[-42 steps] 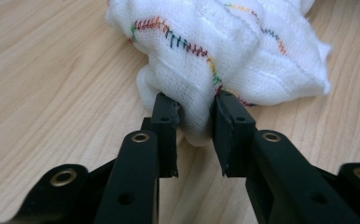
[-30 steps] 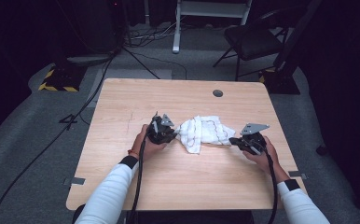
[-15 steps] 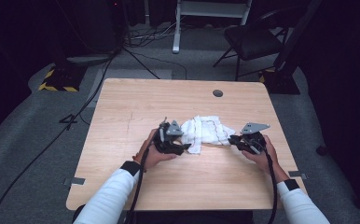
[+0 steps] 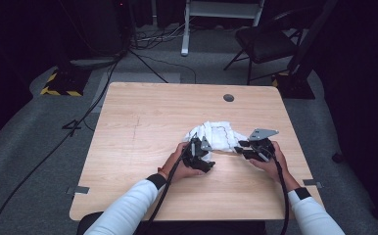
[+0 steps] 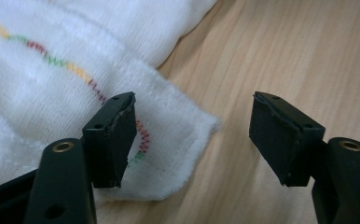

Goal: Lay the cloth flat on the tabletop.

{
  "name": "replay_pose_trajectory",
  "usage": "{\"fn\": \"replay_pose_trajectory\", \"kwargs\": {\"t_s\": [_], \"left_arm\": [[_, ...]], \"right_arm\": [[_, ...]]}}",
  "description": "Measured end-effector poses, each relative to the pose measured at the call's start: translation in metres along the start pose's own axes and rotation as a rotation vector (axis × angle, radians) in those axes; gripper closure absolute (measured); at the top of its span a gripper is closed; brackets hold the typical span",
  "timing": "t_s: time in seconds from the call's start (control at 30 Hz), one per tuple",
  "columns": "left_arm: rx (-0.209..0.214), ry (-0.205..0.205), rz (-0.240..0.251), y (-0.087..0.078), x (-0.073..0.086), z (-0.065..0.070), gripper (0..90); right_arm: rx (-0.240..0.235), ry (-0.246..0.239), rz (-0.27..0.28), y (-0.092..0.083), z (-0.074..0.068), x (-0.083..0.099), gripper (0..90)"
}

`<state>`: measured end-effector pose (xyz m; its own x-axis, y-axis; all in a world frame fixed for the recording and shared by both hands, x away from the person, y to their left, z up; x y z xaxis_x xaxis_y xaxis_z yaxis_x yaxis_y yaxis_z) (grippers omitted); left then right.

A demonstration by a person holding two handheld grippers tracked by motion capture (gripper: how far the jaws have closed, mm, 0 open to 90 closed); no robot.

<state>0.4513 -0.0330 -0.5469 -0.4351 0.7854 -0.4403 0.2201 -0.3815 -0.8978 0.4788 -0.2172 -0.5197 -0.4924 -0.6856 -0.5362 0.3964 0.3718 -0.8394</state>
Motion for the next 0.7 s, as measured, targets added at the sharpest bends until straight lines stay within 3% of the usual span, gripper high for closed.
{"fn": "replay_pose_trajectory", "kwargs": {"t_s": [0.13, 0.2, 0.33, 0.47, 0.57, 0.7], "left_arm": [[-0.013, 0.011, 0.006, -0.002, 0.0, -0.004, 41.6], [-0.027, 0.022, 0.005, -0.004, 0.002, -0.008, 52.0], [-0.069, 0.053, -0.013, -0.008, 0.007, -0.016, 74.4], [-0.081, 0.076, -0.03, -0.013, 0.014, -0.025, 83.5], [-0.063, 0.052, 0.0, -0.025, 0.018, -0.036, 84.9], [-0.048, -0.01, 0.066, -0.047, 0.026, -0.054, 85.2]], "right_arm": [[-0.003, -0.016, -0.026, 0.005, -0.006, -0.001, 59.5], [0.004, -0.029, -0.047, 0.008, -0.009, -0.001, 61.1], [0.031, -0.053, -0.083, 0.014, -0.011, 0.001, 75.7], [0.043, -0.062, -0.077, 0.012, -0.01, 0.003, 85.7], [0.05, -0.059, -0.076, 0.009, -0.007, 0.005, 88.2], [0.041, -0.048, -0.062, 0.004, -0.002, 0.008, 88.9]]}}
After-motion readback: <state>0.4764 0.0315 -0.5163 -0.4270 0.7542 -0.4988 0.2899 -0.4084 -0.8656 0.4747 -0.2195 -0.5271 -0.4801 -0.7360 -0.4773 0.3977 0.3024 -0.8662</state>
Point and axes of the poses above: each handheld gripper's, and its own axes: y roughly forward along the jaws, x roughly out of its underside, z roughly to its right, the point moved 7 cm from there along y, roughly forward along the jaws, and after that the axes turned 15 degrees about -z, right-handed, at the moved point
